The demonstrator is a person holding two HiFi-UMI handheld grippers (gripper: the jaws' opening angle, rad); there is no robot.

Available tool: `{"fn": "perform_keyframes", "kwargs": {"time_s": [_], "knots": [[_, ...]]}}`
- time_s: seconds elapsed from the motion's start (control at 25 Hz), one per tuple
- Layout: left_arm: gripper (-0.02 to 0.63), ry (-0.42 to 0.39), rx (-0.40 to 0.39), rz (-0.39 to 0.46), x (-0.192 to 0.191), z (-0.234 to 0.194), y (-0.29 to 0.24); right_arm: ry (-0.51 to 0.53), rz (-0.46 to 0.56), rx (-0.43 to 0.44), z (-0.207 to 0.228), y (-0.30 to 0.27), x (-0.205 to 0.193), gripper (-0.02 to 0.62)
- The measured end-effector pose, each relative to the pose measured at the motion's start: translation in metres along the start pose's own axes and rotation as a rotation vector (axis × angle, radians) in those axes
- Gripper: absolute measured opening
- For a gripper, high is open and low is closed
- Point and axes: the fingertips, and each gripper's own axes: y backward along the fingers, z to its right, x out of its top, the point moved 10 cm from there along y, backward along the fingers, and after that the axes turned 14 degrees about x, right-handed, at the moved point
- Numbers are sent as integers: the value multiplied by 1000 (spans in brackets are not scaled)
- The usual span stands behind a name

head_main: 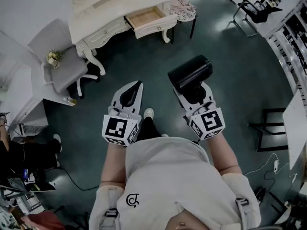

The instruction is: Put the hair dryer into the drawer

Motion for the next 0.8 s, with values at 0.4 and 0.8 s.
{"fn": "perform_keyframes", "kwargs": {"time_s": [0.4,0.8], "knots": [[13,5,1,10,3,10,-2,-12,6,4,4,11,-1,242],[14,14,-27,-12,-2,16,-19,-40,1,11,15,10,-5,245]]}}
